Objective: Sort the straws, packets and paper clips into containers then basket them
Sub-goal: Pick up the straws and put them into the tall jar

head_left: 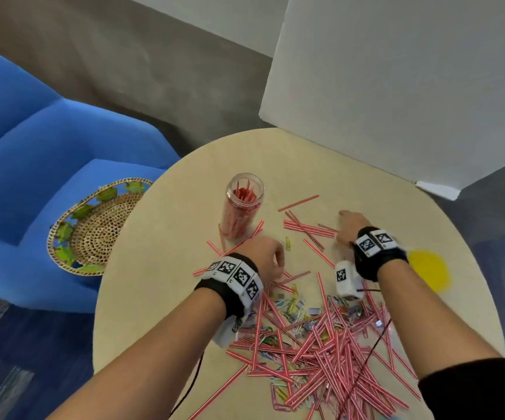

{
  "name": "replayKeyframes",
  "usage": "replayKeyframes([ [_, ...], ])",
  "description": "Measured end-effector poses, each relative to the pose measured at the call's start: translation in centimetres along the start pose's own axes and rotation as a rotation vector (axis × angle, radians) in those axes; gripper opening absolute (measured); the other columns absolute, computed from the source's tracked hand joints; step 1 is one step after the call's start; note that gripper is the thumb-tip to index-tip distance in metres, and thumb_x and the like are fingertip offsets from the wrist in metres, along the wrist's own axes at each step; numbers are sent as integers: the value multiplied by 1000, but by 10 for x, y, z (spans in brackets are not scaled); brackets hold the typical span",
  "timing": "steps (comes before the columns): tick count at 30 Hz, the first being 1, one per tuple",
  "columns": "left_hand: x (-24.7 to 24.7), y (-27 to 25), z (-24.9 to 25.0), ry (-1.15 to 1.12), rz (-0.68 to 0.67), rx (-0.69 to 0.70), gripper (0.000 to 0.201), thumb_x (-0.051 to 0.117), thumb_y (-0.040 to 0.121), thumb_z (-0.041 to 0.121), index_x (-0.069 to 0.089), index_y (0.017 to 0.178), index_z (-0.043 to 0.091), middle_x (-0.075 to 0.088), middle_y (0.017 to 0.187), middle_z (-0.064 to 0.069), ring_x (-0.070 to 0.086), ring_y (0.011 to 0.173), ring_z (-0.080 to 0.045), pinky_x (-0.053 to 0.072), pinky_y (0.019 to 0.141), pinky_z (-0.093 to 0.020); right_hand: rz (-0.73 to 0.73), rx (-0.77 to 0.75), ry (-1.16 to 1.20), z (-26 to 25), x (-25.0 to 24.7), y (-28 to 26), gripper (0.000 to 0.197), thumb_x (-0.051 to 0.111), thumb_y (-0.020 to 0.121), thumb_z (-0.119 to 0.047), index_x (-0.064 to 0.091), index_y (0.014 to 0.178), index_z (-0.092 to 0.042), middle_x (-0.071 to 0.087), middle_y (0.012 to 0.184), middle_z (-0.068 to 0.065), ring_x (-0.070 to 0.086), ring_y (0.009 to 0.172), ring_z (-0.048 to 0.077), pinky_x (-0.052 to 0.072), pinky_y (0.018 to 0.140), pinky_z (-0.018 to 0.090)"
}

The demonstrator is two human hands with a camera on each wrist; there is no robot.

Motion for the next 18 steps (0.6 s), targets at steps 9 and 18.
replayKeyframes([
  [9,6,119,36,355,164,39,86,66,82,33,19,153,27,15,158,-17,17,144,-35,22,118,-44,72,-177,95,21,32,-32,65,47,82,11,53,138,-19,37,150,12,40,134,32,38,109,36],
  [18,34,127,56,482,89,263,58,68,78,58,56,130,35,39,146,-5,33,133,-30,37,109,-45,-11,165,66,82,25,-61,60,79,78,-26,50,130,-16,52,130,10,57,112,27,49,83,32],
])
Point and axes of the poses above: each hand's wrist, its own y-axis towards the middle knuckle, its own x-axis out of the palm, z = x × y, the point moved 5 cm from there along y, towards the middle knuckle
